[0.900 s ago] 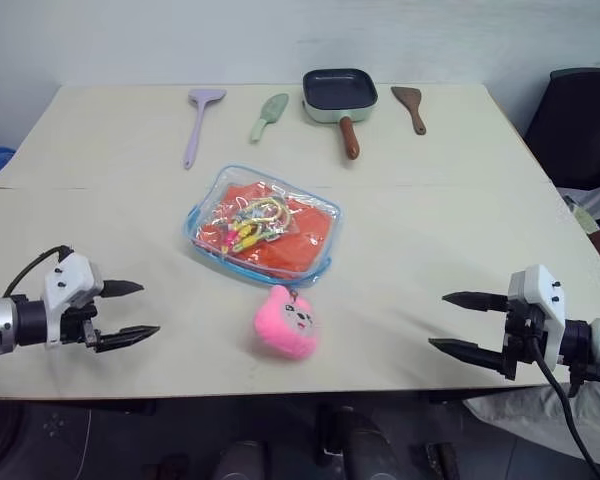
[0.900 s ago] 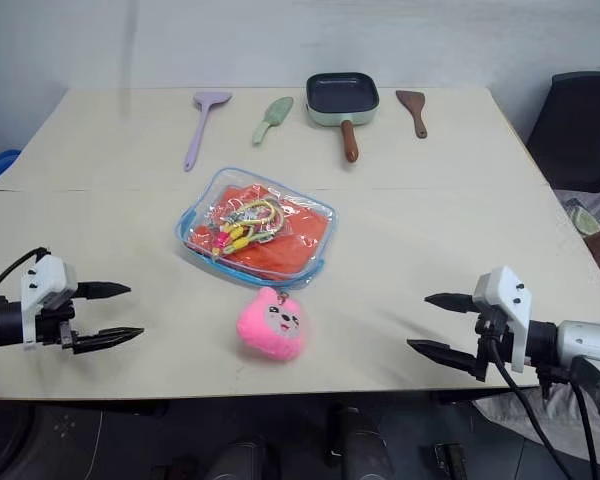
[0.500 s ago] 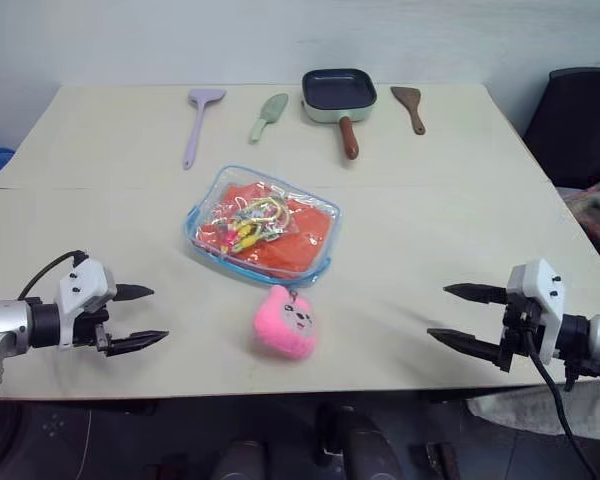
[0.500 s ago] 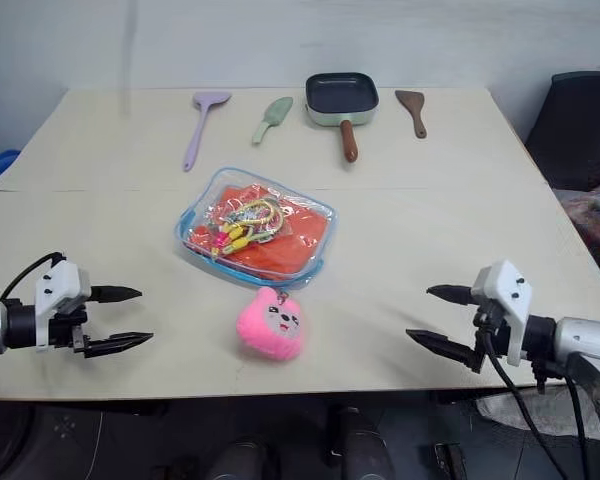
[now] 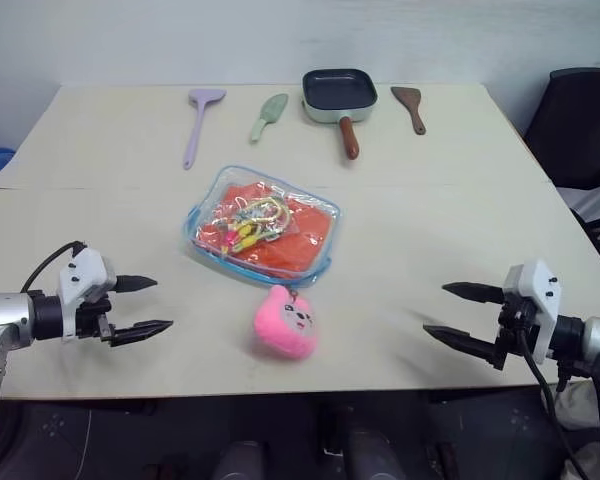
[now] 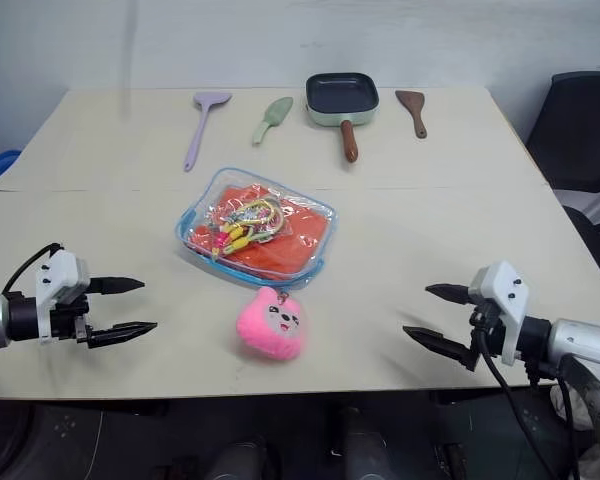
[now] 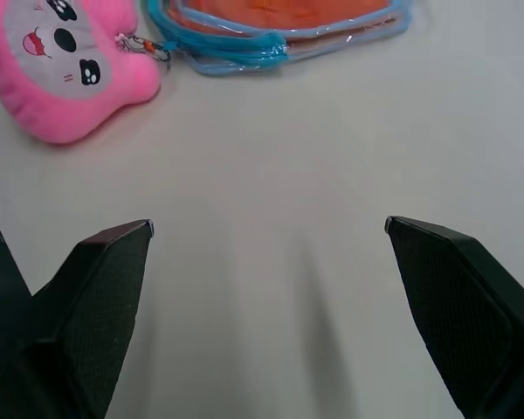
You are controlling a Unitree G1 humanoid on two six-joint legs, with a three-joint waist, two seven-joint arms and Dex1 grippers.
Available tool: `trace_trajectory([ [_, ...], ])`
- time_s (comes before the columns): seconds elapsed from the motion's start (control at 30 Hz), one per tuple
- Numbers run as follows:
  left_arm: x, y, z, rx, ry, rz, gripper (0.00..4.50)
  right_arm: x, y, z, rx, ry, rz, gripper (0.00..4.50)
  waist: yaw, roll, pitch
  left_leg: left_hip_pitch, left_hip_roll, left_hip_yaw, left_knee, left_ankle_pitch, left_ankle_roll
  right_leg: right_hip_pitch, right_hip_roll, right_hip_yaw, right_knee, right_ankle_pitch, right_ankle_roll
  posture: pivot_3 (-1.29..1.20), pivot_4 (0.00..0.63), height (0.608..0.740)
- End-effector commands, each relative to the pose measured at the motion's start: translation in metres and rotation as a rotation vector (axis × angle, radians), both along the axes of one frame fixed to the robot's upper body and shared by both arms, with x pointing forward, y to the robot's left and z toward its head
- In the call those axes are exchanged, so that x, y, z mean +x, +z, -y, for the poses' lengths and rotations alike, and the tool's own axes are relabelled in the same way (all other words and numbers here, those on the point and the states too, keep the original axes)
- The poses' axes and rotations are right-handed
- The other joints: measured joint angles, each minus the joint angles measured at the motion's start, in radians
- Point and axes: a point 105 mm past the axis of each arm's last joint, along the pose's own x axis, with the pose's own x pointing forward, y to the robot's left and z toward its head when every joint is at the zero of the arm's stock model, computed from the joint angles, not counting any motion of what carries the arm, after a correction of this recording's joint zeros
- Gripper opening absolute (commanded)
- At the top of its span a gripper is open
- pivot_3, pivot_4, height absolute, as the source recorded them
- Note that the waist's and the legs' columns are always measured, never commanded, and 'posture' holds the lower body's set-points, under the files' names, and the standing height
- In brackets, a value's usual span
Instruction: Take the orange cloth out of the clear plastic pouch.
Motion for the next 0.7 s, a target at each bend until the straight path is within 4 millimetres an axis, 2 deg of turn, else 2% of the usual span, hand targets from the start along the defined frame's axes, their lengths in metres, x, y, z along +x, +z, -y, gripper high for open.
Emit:
trace_trajectory([
  [0.03, 0.008, 0.029, 0.021, -0.081, -0.059, 0.085, 4.50, -0.006, 0.014, -0.016, 0.037, 0.047, 0.037, 4.44, 0.001, 0.000, 0.000, 0.000, 0.000, 0.000, 0.000, 0.000, 0.000, 0.000, 0.000, 0.000, 0.000, 0.000, 0.000, 0.00, 0.150, 0.740],
  [0.13, 0.020, 0.044, 0.039, -0.116, -0.096, 0.141, 4.50, -0.008, 0.018, -0.026, 0.049, 0.071, 0.053, 4.44, 0.009, 0.000, 0.000, 0.000, -0.001, -0.001, 0.000, 0.001, -0.001, 0.001, 0.000, 0.000, 0.000, 0.000, 0.000, 0.00, 0.150, 0.740],
  [0.27, 0.064, 0.060, 0.077, -0.071, -0.129, 0.263, 4.50, -0.002, 0.030, -0.047, 0.079, 0.076, 0.125, 4.44, 0.018, 0.000, 0.000, 0.000, -0.003, -0.002, 0.001, 0.002, -0.001, 0.002, -0.001, 0.000, 0.000, 0.001, 0.001, 0.00, 0.150, 0.740],
  [0.37, 0.089, 0.061, 0.096, -0.021, -0.135, 0.300, 4.50, -0.001, 0.035, -0.061, 0.097, 0.092, 0.149, 4.44, 0.014, 0.000, 0.000, 0.000, -0.004, -0.002, 0.001, 0.003, -0.001, 0.003, 0.000, 0.001, 0.001, 0.002, 0.002, 0.00, 0.150, 0.740],
  [0.43, 0.103, 0.061, 0.105, 0.002, -0.134, 0.314, 4.50, 0.000, 0.037, -0.068, 0.104, 0.102, 0.158, 4.44, 0.009, 0.000, 0.000, -0.001, -0.005, -0.001, 0.001, 0.003, -0.002, 0.002, 0.001, 0.000, 0.004, 0.002, 0.002, 0.00, 0.150, 0.740],
  [0.57, 0.133, 0.047, 0.122, 0.103, -0.099, 0.337, 4.50, -0.002, 0.037, -0.081, 0.114, 0.115, 0.170, 4.44, 0.009, 0.000, 0.000, -0.001, -0.006, 0.000, 0.002, 0.003, -0.002, 0.001, 0.002, 0.000, 0.005, 0.002, 0.002, 0.00, 0.150, 0.740],
  [0.7, 0.143, 0.028, 0.129, 0.200, -0.105, 0.330, 4.50, -0.002, 0.038, -0.084, 0.114, 0.110, 0.179, 4.44, 0.010, 0.000, 0.000, -0.001, -0.005, 0.000, 0.003, 0.003, -0.002, 0.001, 0.002, 0.000, 0.005, 0.002, 0.002, 0.00, 0.150, 0.740],
])
